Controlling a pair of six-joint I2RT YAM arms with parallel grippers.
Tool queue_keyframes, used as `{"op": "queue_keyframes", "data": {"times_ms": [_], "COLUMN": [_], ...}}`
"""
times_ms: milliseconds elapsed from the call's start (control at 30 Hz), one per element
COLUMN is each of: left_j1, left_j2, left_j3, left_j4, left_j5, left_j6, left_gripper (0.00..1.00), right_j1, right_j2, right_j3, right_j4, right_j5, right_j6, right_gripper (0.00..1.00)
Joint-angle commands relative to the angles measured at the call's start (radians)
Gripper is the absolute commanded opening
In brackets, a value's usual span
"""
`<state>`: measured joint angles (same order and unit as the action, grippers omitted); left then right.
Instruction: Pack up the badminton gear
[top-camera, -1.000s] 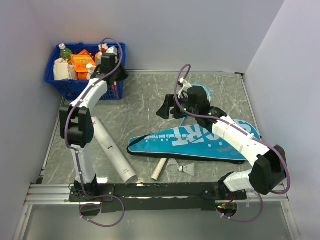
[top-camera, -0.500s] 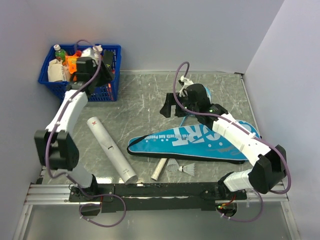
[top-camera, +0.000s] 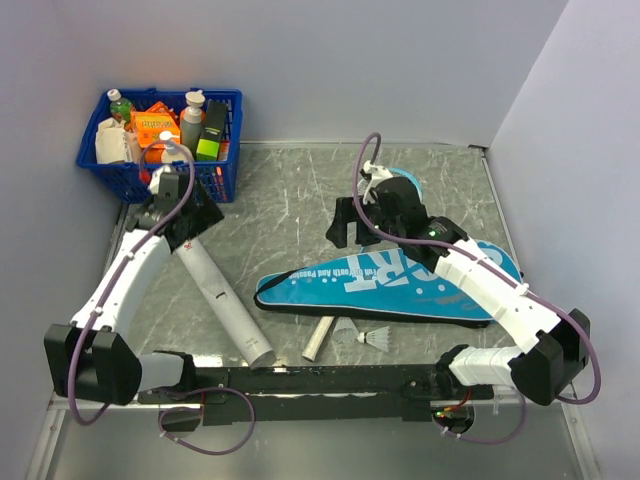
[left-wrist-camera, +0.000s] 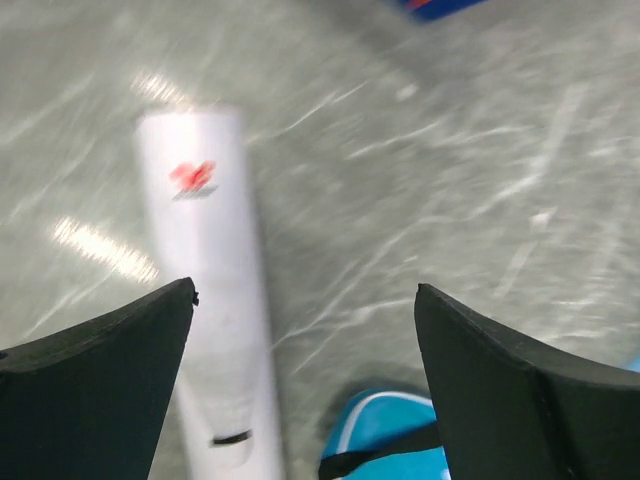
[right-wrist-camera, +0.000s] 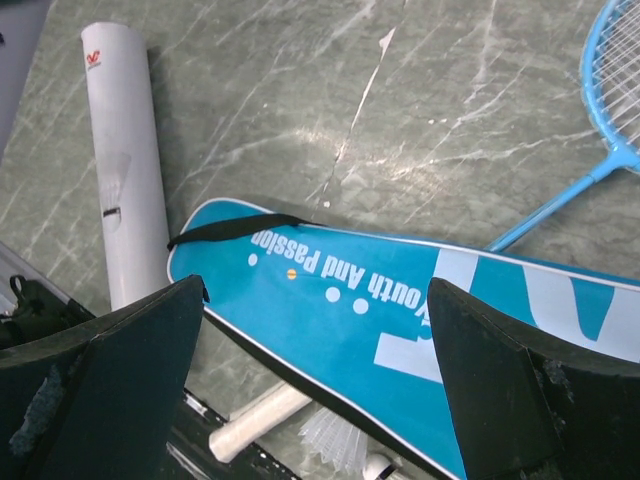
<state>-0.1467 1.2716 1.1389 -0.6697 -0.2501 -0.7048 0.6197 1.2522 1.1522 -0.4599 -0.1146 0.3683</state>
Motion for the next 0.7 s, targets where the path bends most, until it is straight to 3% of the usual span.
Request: {"op": "queue_keyframes", "data": {"times_ms": [0, 267, 667], "left_j1": [0.002, 0.006, 0.075], "left_j2": [-0.089, 0.03, 0.204], "left_j3": [-0.088, -0.108, -0.145], "left_j4": [-0.028, -0.074, 0.058], "left_j5": [-0.103, -0.215, -0.166], "left_j6": [-0.128, -0.242, -0.216], "left_gripper": [0.96, 0.97, 0.96], "right_j1": [0.032, 0.075, 0.089], "right_j2": [-0.02, -0.004, 0.033], "right_j3": [-0.017, -0.06, -0.077], "right_j4": [-0.028, 0.003, 0.026], "right_j5": [0.02, -0.002, -0.04], "right_j6": [-0.019, -0.006, -0.02], "right_gripper": [1.0, 1.0, 1.0]}}
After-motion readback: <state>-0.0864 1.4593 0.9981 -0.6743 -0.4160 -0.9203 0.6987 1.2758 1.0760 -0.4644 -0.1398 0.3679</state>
